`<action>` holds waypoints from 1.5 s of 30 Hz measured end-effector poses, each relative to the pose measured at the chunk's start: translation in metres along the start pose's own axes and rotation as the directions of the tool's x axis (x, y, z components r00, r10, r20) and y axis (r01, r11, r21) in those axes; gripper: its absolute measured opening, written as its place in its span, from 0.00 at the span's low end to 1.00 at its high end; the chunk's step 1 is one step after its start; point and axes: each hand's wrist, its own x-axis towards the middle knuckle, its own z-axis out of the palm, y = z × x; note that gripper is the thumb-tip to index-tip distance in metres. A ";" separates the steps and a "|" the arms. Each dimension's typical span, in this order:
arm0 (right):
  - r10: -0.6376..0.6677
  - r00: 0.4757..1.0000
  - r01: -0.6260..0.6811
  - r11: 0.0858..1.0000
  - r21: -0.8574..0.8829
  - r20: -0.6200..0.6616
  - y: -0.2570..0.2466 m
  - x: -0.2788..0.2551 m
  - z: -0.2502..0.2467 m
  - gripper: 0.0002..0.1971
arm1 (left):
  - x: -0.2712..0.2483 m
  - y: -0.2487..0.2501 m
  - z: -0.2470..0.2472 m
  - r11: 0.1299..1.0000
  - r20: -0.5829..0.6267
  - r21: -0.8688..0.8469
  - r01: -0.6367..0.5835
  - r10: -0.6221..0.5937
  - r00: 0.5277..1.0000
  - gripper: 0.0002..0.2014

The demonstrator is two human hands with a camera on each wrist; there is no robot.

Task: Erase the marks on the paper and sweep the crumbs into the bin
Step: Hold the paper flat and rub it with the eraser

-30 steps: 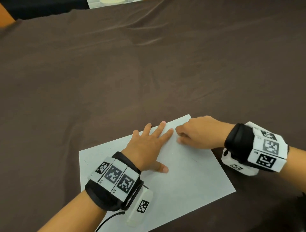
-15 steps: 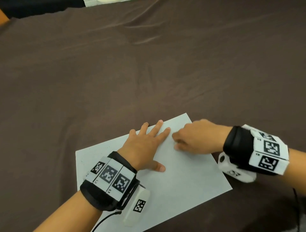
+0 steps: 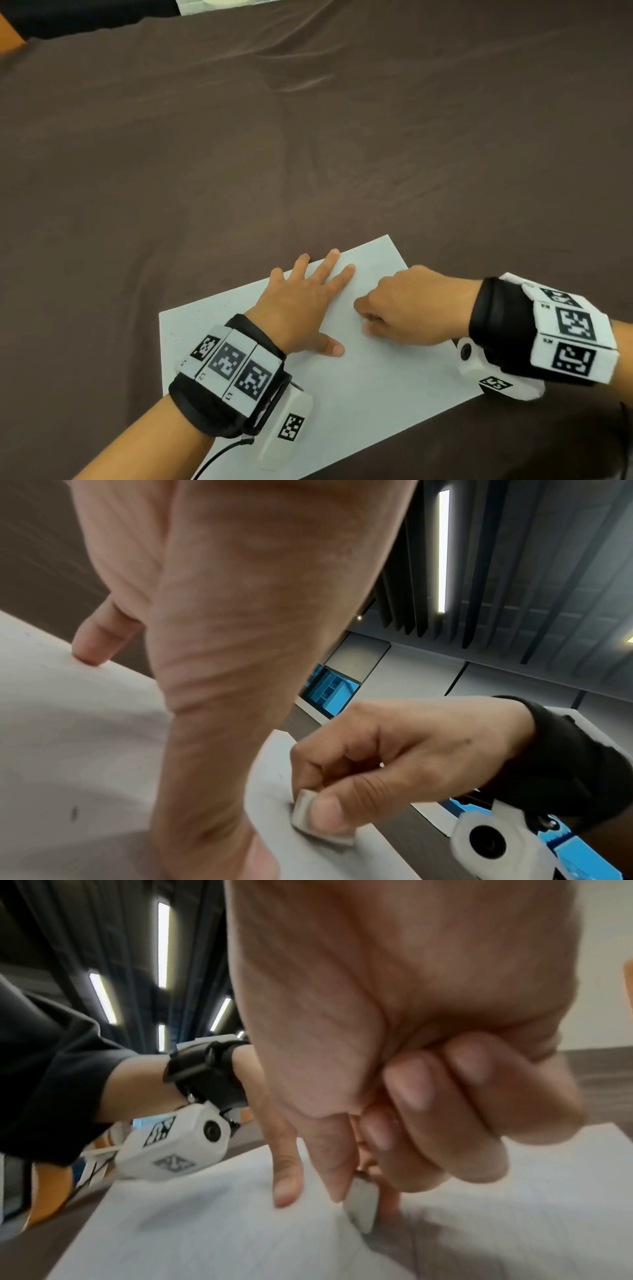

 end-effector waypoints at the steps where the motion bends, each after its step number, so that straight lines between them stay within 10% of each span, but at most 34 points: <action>1: 0.020 1.000 -0.020 1.000 0.008 0.009 0.004 0.001 -0.003 0.11 | 0.000 -0.001 0.000 1.000 -0.001 0.002 -0.001 0.001 1.000 0.56; 37: 0.143 0.988 -0.138 0.988 0.071 -0.065 0.014 0.002 -0.006 0.11 | -0.014 0.011 0.001 0.990 -0.061 -0.063 -0.126 0.123 0.991 0.45; 45: 0.092 0.996 -0.090 0.994 0.062 -0.015 0.009 -0.011 0.004 0.12 | -0.019 0.015 0.016 0.992 -0.052 -0.084 -0.094 0.090 0.995 0.58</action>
